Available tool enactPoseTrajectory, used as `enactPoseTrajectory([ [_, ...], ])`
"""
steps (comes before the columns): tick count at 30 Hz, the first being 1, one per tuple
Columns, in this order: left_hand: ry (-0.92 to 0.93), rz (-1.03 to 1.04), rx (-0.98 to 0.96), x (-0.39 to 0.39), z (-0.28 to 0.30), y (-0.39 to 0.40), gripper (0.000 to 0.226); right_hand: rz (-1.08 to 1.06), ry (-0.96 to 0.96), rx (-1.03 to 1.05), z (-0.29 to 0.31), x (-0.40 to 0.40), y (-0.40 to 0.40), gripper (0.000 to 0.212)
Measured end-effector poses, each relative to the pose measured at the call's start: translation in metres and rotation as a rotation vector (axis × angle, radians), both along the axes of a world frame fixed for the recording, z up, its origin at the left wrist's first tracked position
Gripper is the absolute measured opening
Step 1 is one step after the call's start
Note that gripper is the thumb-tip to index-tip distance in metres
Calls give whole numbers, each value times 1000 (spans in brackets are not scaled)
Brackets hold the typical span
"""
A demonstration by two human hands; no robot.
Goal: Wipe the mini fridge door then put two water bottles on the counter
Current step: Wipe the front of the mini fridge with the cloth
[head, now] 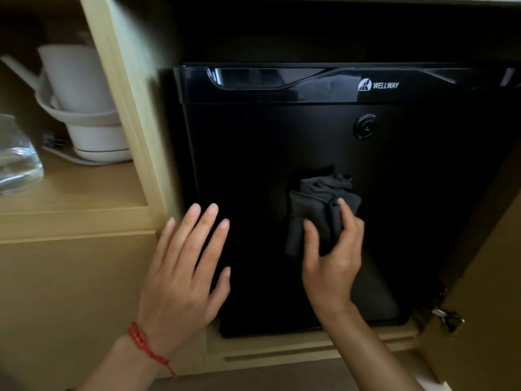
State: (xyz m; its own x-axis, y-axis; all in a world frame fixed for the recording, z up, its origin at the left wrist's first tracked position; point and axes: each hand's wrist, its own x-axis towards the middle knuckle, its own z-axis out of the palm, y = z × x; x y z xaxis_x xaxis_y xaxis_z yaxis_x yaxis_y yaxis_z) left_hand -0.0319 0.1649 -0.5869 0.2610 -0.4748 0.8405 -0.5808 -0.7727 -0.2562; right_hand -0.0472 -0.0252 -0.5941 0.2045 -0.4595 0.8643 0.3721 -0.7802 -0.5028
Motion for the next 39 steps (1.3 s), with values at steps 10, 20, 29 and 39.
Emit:
enactPoseTrajectory([
  [10, 6, 182, 26, 10, -8, 40, 51, 10, 65, -369, 7, 16, 49, 41],
  [20, 32, 188, 40, 9, -7, 43, 54, -122, 133, -25, -7, -11, -5, 47],
  [29, 57, 189, 55, 5, -8, 40, 58, -16, 91, 23, -18, 4, 48, 45],
  [39, 96, 86, 76, -6, -18, 20, 56, -83, 177, -476, -21, 5, 31, 42],
])
